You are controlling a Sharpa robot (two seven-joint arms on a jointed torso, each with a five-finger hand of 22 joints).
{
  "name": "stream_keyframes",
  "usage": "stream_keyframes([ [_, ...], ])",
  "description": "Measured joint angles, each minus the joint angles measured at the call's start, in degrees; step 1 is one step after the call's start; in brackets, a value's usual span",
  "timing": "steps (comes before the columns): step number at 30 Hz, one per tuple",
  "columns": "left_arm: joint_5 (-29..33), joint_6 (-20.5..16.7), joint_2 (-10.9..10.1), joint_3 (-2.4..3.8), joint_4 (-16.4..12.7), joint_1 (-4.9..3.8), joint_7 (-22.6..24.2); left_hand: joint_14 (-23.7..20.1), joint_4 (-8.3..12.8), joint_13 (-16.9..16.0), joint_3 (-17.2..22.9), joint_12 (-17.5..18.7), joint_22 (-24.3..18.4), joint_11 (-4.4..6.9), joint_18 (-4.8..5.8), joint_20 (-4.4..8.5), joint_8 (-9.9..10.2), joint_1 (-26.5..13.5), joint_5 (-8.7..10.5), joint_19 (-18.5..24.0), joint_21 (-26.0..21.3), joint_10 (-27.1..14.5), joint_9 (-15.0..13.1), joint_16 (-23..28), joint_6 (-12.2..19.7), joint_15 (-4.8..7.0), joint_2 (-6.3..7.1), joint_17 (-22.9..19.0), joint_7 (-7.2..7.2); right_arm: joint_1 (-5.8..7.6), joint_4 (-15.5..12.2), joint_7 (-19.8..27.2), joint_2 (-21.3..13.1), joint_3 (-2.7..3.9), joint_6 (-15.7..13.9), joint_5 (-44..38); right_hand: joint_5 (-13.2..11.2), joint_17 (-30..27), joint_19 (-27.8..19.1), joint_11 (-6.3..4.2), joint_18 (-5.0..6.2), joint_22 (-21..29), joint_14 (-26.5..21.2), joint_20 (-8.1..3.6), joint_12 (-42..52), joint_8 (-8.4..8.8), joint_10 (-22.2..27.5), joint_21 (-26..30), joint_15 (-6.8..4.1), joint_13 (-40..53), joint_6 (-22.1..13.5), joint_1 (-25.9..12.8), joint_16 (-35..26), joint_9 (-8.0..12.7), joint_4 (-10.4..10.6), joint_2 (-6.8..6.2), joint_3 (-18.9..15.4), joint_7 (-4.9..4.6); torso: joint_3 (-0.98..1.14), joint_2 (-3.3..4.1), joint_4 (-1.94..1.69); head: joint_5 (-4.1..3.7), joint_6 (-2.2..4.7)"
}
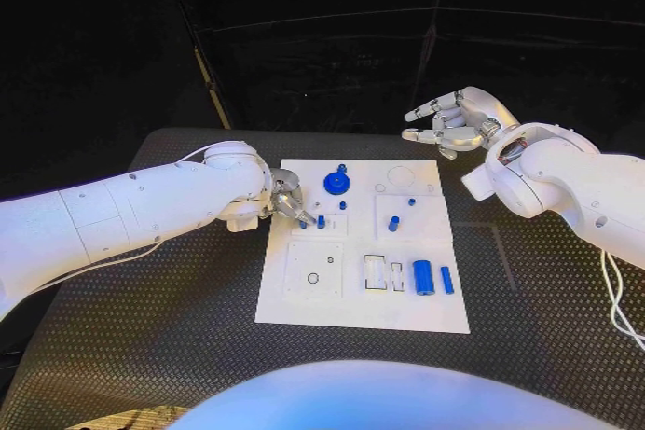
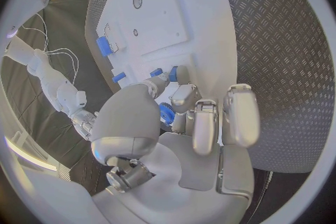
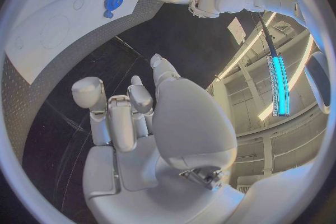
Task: Assemble the parts on the task board
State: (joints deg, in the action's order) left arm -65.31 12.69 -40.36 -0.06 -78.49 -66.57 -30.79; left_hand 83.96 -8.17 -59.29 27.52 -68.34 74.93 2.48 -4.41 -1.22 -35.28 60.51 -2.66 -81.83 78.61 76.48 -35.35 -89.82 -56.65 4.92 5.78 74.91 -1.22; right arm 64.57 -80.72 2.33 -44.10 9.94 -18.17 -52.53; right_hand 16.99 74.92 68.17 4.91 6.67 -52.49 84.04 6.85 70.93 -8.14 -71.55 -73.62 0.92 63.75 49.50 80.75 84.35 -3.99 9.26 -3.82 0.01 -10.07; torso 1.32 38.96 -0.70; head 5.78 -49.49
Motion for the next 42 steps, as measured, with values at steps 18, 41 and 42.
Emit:
stream_keyframes([
  [18, 0.1, -1.1, -0.5, 0.19, -0.2, 0.27, 0.0, 0.0, -8.0, 0.9, -12.3, 0.0, 0.0, -0.23, 0.0, 0.0, 0.2, -5.5, -0.05, 0.0, -0.4, -0.2, -0.1, 0.0, -0.2, 0.0, 1.59, 0.0, -0.24, 0.0, 0.1, 0.0, 0.0, 0.0, 0.0, 0.0, 0.0, 0.0, 0.0, 0.0, 0.0, 0.3, 0.0, 0.0, 0.0, 0.0, 0.0, 0.2, 0.0, -0.2, 0.0, 0.0, -0.2, 0.0, 0.0, 0.0, 0.0, 0.0, -0.07, 0.03, 0.0, -0.19, 0.07],
  [41, 1.4, -6.7, -2.9, 3.94, -4.2, 0.19, 0.9, -0.5, -7.9, 20.7, -19.8, 17.3, -19.4, -4.16, -4.1, -2.69, 4.8, 2.9, -0.04, 15.1, -23.9, -18.0, 2.5, 11.2, 8.8, -2.94, -3.51, -0.5, -4.55, -0.02, 0.8, 0.0, 0.2, -0.01, 0.0, 0.0, 0.0, 0.0, 0.0, 0.0, 0.0, 0.5, 0.0, 0.0, -0.2, 0.0, 0.0, 0.2, 0.0, -0.2, 0.0, 0.0, -0.2, 0.0, 0.0, 0.0, 0.0, 0.0, 0.0, -0.01, 0.0, -0.17, 0.36],
  [42, 1.8, -7.7, -2.8, 3.97, -4.2, 0.18, 1.6, -1.5, -7.6, 21.5, -19.6, 18.6, -22.5, -4.51, -4.76, -2.96, 5.3, 4.6, -0.04, 17.3, -27.4, -19.6, 2.9, 13.6, 9.7, -3.27, -3.67, -2.2, -4.87, -0.02, 0.8, 0.0, 0.2, -0.01, 0.0, 0.0, 0.0, 0.0, 0.0, 0.0, 0.0, 0.5, 0.0, 0.0, -0.2, 0.0, 0.0, 0.2, 0.0, -0.2, 0.0, 0.0, -0.2, 0.0, 0.0, 0.0, 0.0, 0.0, 0.0, -0.01, 0.0, -0.18, 0.42],
])
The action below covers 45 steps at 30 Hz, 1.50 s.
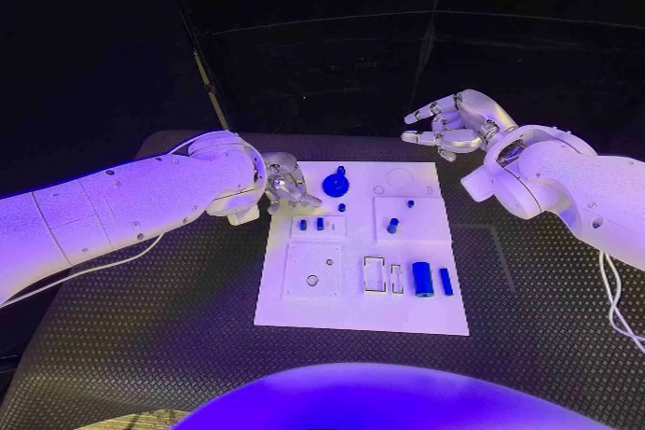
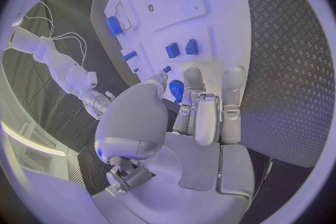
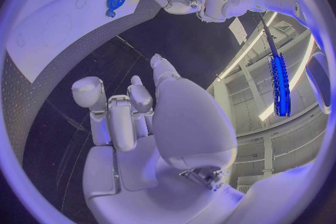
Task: Assemble the parts on the task board
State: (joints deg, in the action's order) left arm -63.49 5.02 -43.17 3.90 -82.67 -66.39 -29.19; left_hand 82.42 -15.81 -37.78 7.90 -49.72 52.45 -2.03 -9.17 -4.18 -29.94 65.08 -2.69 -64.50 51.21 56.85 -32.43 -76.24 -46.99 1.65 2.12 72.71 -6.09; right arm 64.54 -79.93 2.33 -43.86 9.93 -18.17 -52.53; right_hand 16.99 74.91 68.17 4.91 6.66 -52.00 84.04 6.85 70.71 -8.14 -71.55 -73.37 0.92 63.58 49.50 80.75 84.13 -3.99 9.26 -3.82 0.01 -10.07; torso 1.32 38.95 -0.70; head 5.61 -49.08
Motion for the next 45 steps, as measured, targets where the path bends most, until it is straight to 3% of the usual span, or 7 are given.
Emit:
stream_keyframes([
  [4, 1.2, -3.7, 0.8, -0.06, 0.2, -0.01, 3.4, -6.0, 3.5, 3.6, 3.0, 5.3, -5.1, -1.33, -0.19, -1.02, 1.8, 9.2, 0.0, 4.5, -6.7, -5.2, 2.0, 8.8, 2.0, -1.07, -0.31, -8.7, -1.22, 0.0, 0.1, 0.0, 0.2, 0.0, 0.0, 0.0, 0.0, 0.0, 0.0, 0.0, 0.0, 0.0, 0.0, 0.0, 0.0, 0.0, 0.0, 0.0, 0.0, 0.0, 0.0, 0.0, 0.0, 0.0, 0.0, 0.0, 0.0, 0.0, 0.05, 0.02, 0.03, -0.28, 0.27],
  [9, 2.0, -10.1, 2.4, -1.36, 0.9, 0.03, 10.8, -16.1, 7.3, 10.2, 7.8, 13.0, -6.8, -3.34, -0.18, -2.59, 6.0, 18.6, -0.4, 7.1, -10.1, -8.5, 6.7, 20.6, 2.2, -2.75, 2.5, -20.7, -2.74, -0.01, 0.1, 0.0, 0.3, 0.0, 0.0, 0.0, 0.0, 0.0, 0.0, 0.0, 0.0, 0.0, 0.0, 0.0, 0.0, 0.0, 0.0, 0.0, 0.0, 0.0, 0.0, -0.2, 0.0, 0.0, 0.0, 0.18, 0.0, 0.0, 0.01, 0.1, 0.08, -0.83, 0.68],
  [12, 0.7, -13.5, 3.2, -2.38, 1.4, 0.22, 16.0, -19.0, 7.8, 14.3, 9.2, 17.6, -7.1, -4.01, -0.18, -3.19, 8.7, 20.4, -0.4, 7.7, -11.0, -9.2, 9.8, 24.6, 1.6, -3.43, 4.68, -25.2, -2.93, -0.02, 0.1, 0.0, 0.3, 0.0, 0.1, 0.0, 0.0, 0.0, 0.0, 0.0, 0.0, 0.0, 0.0, 0.0, 0.0, 0.0, 0.0, 0.0, 0.0, 0.0, 0.0, -0.2, 0.0, 0.0, 0.0, 0.24, 0.0, 0.0, 0.0, 0.11, 0.09, -1.07, 0.83],
  [16, -3.4, -16.5, 4.2, -3.46, 2.1, 0.31, 21.7, -18.6, 7.6, 18.4, 9.0, 21.6, -7.4, -4.32, -0.18, -3.56, 11.7, 20.1, -0.4, 7.3, -11.4, -9.5, 13.1, 25.4, 0.5, -3.88, 6.92, -27.4, -2.3, -0.02, 0.0, 0.0, 0.3, -0.01, 0.1, 0.0, 0.0, 0.0, 0.0, 0.0, 0.0, 0.0, 0.0, 0.0, 0.0, 0.0, 0.0, 0.0, 0.0, 0.0, 0.0, -0.2, 0.0, 0.0, 0.0, 0.24, 0.0, 0.0, -0.02, 0.11, 0.09, -1.3, 0.92],
  [21, -9.8, -18.0, 5.5, -4.39, 3.4, 0.46, 25.6, -12.4, 6.7, 21.4, 7.3, 23.8, -6.9, -4.31, -0.17, -3.89, 13.9, 19.2, -0.4, 4.6, -10.4, -8.6, 15.8, 19.0, -0.9, -3.63, 7.73, -23.3, -2.31, -0.02, -0.1, 0.0, 0.4, -0.01, 0.1, 0.0, 0.0, 0.0, 0.0, 0.0, 0.0, 0.0, 0.0, 0.0, 0.0, 0.0, 0.0, 0.0, 0.0, 0.0, 0.0, -0.2, 0.0, 0.0, 0.0, 0.24, 0.0, 0.0, -0.03, 0.08, 0.05, -1.42, 0.99],
  [27, -15.7, -17.7, 7.1, -5.07, 5.5, 0.63, 26.4, -9.0, 6.5, 23.7, 5.5, 25.1, -4.9, -4.1, -0.17, -3.62, 15.2, 19.2, -0.41, 2.1, -8.0, -8.2, 17.9, 14.3, -2.2, -3.42, 7.73, -20.6, -2.22, -0.03, -0.2, 0.0, 0.4, -0.01, 0.1, 0.0, 0.0, 0.0, 0.0, 0.0, 0.01, 0.0, 0.0, 0.0, 0.0, 0.0, 0.0, 0.0, 0.0, 0.0, 0.0, -0.2, 0.0, 0.0, 0.0, 0.24, 0.0, 0.0, -0.04, 0.07, 0.03, -1.43, 1.16],
  [45, -22.1, -13.4, 10.9, -5.34, 10.7, 1.02, 25.8, -5.0, 6.6, 26.9, 5.0, 26.2, 3.6, -3.8, -0.17, -3.2, 16.8, 20.6, -0.41, -3.2, 1.1, -4.6, 20.7, 7.2, -6.2, -2.88, 6.38, -15.8, -1.92, -0.06, 0.0, 0.1, 0.9, -0.01, 0.3, 0.0, 0.0, 0.0, 0.0, 0.0, 0.0, 0.0, 0.0, 0.0, 0.0, 0.0, 0.0, 0.0, 0.0, 0.0, 0.0, -0.2, 0.0, 0.0, 0.0, 0.24, 0.0, 0.0, -0.01, 0.06, 0.0, -1.68, 1.12],
])
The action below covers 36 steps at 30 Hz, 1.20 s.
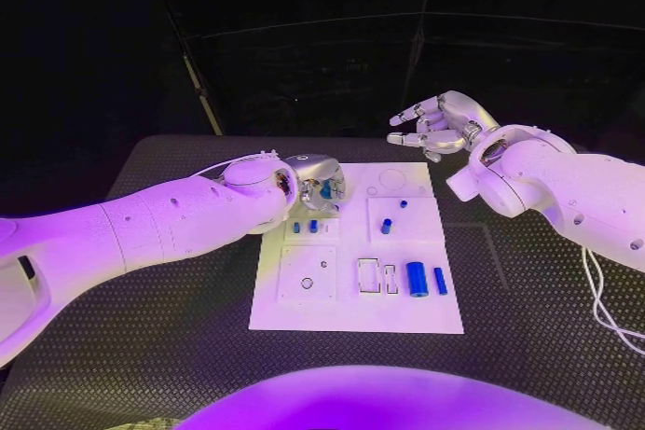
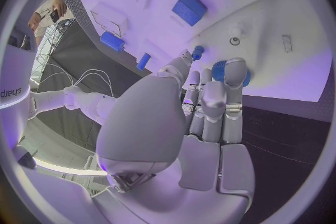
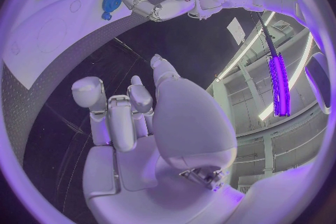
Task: Assemble the parts on the task board
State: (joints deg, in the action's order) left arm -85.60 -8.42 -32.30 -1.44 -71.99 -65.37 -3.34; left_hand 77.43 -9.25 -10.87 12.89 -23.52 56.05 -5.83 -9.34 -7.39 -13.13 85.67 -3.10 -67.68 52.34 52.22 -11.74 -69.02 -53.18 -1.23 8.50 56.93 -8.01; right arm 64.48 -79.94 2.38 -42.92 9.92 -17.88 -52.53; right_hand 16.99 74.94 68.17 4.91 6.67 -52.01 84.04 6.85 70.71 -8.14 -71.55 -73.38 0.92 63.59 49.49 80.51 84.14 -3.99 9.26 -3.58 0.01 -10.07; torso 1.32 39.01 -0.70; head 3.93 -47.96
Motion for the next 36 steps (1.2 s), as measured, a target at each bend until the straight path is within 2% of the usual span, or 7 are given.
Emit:
stream_keyframes([
  [16, -1.5, 2.5, 0.7, -0.02, 1.3, 0.27, -0.2, 1.3, 0.3, 2.0, 1.5, 1.4, 2.8, 0.73, 0.0, 0.51, 0.7, 1.2, 0.0, -1.6, 2.8, 3.2, 1.3, -2.7, -2.9, 0.51, -0.76, 1.9, 0.61, -0.01, 0.2, 0.0, 0.2, 0.0, 0.1, 0.0, 0.0, 0.0, 0.0, 0.0, 0.0, 0.0, 0.0, 0.0, 0.0, 0.0, 0.0, 0.2, 0.0, 0.0, 0.0, 0.0, 0.0, 0.0, 0.0, 0.0, 0.0, 0.0, 0.01, -0.05, -0.01, 0.18, -0.11],
  [18, -1.5, 2.7, 0.9, -0.02, 1.6, 0.28, -0.2, 1.7, 0.4, 2.3, 1.8, 1.5, 3.5, 0.77, 0.93, 0.54, 0.7, 1.5, 0.0, -1.8, 3.5, 3.7, 1.5, -3.0, -3.2, 0.52, -1.03, 2.3, 0.75, -0.02, 0.2, 0.0, 0.2, 0.0, 0.1, 0.0, 0.0, 0.0, 0.0, 0.0, 0.0, 0.0, 0.0, 0.0, 0.0, 0.0, 0.0, 0.2, 0.0, 0.0, 0.0, 0.0, 0.0, 0.0, 0.0, 0.0, 0.0, 0.0, 0.01, -0.05, -0.01, 0.18, -0.12],
  [22, -1.6, 2.8, 1.3, -0.03, 2.0, 0.32, -0.2, 1.9, 0.3, 2.8, 2.3, 2.2, 4.1, 1.03, 0.93, 0.53, 1.2, 1.5, 0.0, -2.2, 3.9, 4.3, 1.9, -3.3, -3.6, 0.71, -1.03, 2.4, 0.74, -0.02, 0.3, 0.0, 0.3, 0.0, 0.1, 0.0, 0.0, 0.0, 0.0, 0.0, 0.0, 0.0, 0.0, 0.0, 0.0, 0.0, 0.0, 0.2, 0.0, 0.0, 0.0, 0.0, 0.0, 0.0, 0.0, 0.0, 0.0, 0.0, 0.02, -0.05, -0.01, 0.18, -0.1],
  [24, -1.6, 2.8, 1.5, -0.03, 2.2, 0.32, -0.2, 1.9, 0.0, 3.1, 2.6, 2.5, 4.3, 0.72, 0.93, 0.7, 1.5, 1.5, 0.0, -2.3, 3.9, 4.6, 2.1, -3.7, -3.8, 0.71, -1.03, 2.4, 0.54, -0.02, 0.3, 0.0, 0.3, 0.0, 0.1, 0.0, 0.0, 0.0, 0.0, 0.0, 0.0, 0.0, 0.0, 0.0, 0.0, 0.0, 0.0, 0.2, 0.0, 0.0, 0.0, 0.0, 0.0, 0.0, 0.0, 0.0, 0.0, 0.0, 0.02, -0.05, -0.01, 0.21, -0.06],
  [26, -1.6, 2.8, 1.7, -0.03, 2.3, 0.34, -0.1, 1.9, 0.2, 3.4, 2.7, 2.9, 4.6, 1.03, 0.93, 0.71, 1.5, 1.5, 0.0, -2.3, 4.4, 4.9, 2.3, -3.7, -4.0, 0.71, -1.03, 2.5, 0.74, -0.02, 0.3, 0.0, 0.3, -0.01, 0.2, 0.0, 0.0, 0.0, 0.0, 0.0, 0.0, 0.0, 0.0, 0.0, 0.0, 0.0, 0.0, 0.2, 0.0, 0.0, 0.0, 0.0, 0.0, 0.0, 0.0, 0.0, 0.0, 0.0, 0.02, -0.05, -0.01, 0.25, -0.05],
  [32, -1.7, 3.0, 2.0, 0.03, 2.6, 0.35, 0.0, 2.1, 0.2, 3.9, 3.0, 3.7, 4.9, 0.8, 0.93, 0.71, 2.5, 1.5, 0.0, -2.3, 4.6, 5.1, 2.9, -4.0, -4.0, 0.51, -1.03, 2.5, 0.74, -0.02, 0.3, 0.0, 0.4, -0.01, 0.2, 0.0, 0.0, 0.0, 0.0, 0.0, 0.0, 0.0, 0.0, 0.0, 0.0, 0.0, 0.0, 0.2, 0.0, 0.0, 0.0, 0.2, 0.0, 0.0, 0.0, 0.23, 0.0, 0.0, 0.03, -0.05, -0.01, 0.37, -0.16],
  [36, -1.7, 3.3, 2.1, 0.06, 2.8, 0.3, 0.1, 2.1, 0.2, 4.3, 3.0, 4.1, 4.9, 0.9, 0.92, 0.7, 2.9, 1.5, 0.0, -2.3, 4.6, 5.3, 3.2, -4.0, -4.0, 0.51, -0.52, 2.3, 0.74, -0.02, 0.3, 0.0, 0.4, -0.01, 0.2, 0.0, 0.0, 0.0, -0.2, 0.0, 0.0, 0.1, 0.0, -0.2, 0.0, 0.0, 0.0, 0.2, 0.0, 0.0, 0.0, 0.2, 0.0, 0.0, 0.0, 0.23, 0.0, 0.0, 0.04, -0.05, -0.01, 0.42, -0.25],
])
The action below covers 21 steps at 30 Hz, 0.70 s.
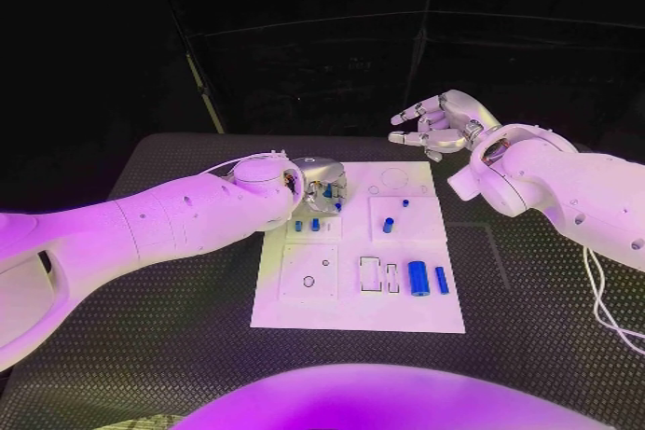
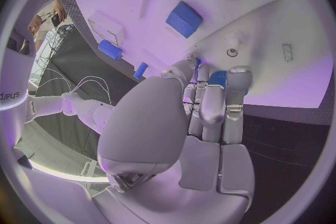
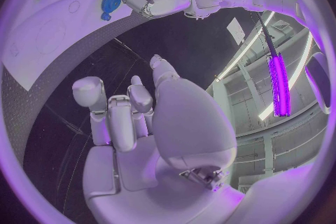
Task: Assemble the parts on the task board
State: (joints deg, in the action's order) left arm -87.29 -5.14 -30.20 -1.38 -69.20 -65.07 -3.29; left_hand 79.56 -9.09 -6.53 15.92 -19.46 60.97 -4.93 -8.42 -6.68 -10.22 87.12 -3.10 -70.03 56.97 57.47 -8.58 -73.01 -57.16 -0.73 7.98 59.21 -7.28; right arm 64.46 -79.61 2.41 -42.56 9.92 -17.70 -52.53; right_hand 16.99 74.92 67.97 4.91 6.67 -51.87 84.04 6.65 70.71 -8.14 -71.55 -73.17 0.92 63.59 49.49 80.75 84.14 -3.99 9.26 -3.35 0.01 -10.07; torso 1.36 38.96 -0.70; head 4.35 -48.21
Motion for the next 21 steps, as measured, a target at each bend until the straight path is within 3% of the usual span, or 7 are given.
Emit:
stream_keyframes([
  [11, 0.0, 0.6, 0.3, 0.1, 0.3, -0.07, 0.2, 0.0, 0.2, 0.8, 1.0, 0.9, 0.7, -0.53, 0.0, -0.24, 0.7, 0.0, 0.0, -0.2, 0.4, 0.1, 0.5, -0.6, 0.1, 0.0, 0.0, -0.1, 0.31, 0.0, 0.0, 0.0, 0.0, 0.0, 0.0, 0.0, 0.0, 0.0, 0.0, 0.0, 0.0, 0.0, 0.0, 0.0, 0.0, 0.0, 0.0, 0.0, 0.0, 0.0, 0.0, 0.0, 0.0, 0.0, 0.0, 0.0, 0.0, 0.0, -0.01, 0.0, 0.0, -0.14, -0.08],
  [17, 0.0, 0.8, 0.5, 0.09, 0.5, -0.06, 0.2, 0.9, 1.2, 0.9, 3.1, 1.3, 2.7, 0.6, 0.0, 0.39, 0.4, 1.3, 0.0, -1.5, 2.4, 3.6, 0.5, -1.7, -3.0, 0.52, -1.3, 1.2, 0.12, 0.0, 0.0, 0.0, 0.0, 0.0, 0.0, 0.0, 0.0, 0.0, 0.0, 0.0, 0.0, 0.0, 0.0, 0.0, 0.0, 0.0, 0.0, 0.0, 0.0, 0.0, 0.0, 0.0, 0.0, 0.0, 0.0, 0.0, 0.0, 0.0, -0.02, -0.01, 0.0, -0.15, -0.08],
  [21, 0.0, 0.8, 0.6, 0.1, 0.6, -0.05, 0.2, 1.1, 1.9, 1.2, 4.3, 1.3, 3.5, 0.93, 0.04, 0.73, 0.4, 1.8, 0.02, -1.8, 3.2, 5.0, 0.6, -2.0, -4.0, 0.72, -1.28, 1.2, 0.05, 0.0, 0.0, 0.0, 0.0, 0.0, 0.0, 0.0, 0.0, 0.0, 0.0, 0.0, 0.0, 0.0, 0.0, 0.0, 0.0, 0.0, 0.0, 0.0, 0.0, 0.0, 0.0, 0.0, 0.0, 0.0, 0.0, 0.0, 0.0, 0.0, -0.02, -0.01, 0.0, -0.11, -0.04],
])
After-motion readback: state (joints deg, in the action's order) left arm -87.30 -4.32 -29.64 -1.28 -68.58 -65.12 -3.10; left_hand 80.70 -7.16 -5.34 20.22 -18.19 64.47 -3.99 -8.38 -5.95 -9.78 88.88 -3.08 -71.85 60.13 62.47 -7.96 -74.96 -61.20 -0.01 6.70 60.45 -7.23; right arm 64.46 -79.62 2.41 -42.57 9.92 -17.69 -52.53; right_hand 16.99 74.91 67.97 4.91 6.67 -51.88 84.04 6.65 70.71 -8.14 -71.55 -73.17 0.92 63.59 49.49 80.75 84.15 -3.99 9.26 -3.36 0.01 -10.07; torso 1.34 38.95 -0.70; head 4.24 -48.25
